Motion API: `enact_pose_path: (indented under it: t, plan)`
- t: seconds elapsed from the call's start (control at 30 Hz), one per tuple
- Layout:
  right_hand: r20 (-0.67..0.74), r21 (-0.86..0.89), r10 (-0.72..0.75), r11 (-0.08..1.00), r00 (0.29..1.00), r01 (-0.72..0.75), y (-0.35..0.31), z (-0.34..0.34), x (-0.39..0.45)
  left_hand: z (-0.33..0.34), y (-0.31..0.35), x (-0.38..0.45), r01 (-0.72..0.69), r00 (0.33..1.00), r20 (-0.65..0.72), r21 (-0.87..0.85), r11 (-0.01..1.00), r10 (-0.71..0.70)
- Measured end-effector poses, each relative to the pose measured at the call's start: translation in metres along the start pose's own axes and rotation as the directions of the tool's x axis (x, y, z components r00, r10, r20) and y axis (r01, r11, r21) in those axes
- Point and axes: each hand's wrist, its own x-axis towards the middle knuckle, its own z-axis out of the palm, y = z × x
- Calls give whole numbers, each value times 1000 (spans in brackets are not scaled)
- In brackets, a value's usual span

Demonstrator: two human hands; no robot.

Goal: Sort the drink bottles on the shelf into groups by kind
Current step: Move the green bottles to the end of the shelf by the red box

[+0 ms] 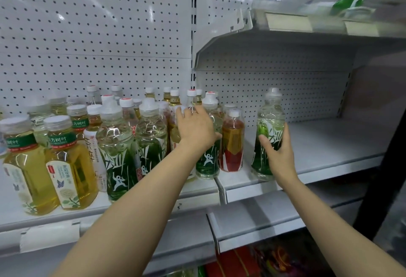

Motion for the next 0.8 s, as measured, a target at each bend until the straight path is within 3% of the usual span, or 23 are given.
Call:
enact_pose_path:
  t: [0.23,0.33,0.43,0.57,0.7,0.8]
  plan:
    - [27,66,-11,998,1000,9,-13,-18,-41,4,7,-10,-37,983,-181,-144,989,10]
    - [39,88,-6,996,999,3,-19,-18,-57,-4,1,-26,-140,939,-344,-330,934,19]
    - [60,99,-16,995,998,10,-29,-15,-74,-19,-12,-50,-281,902,-431,-614,738,-14]
    - [82,106,-26,994,996,17,-50,-6,-101,-35,-36,-96,-286,912,-385,-841,459,-138]
    - [121,119,-41,993,992,27,-75,11,-139,-32,-67,-142,-196,923,-264,-948,250,-279]
    - [167,144,-37,989,985,12,-96,30,-173,-32,-100,-177,-176,904,-227,-970,170,-362]
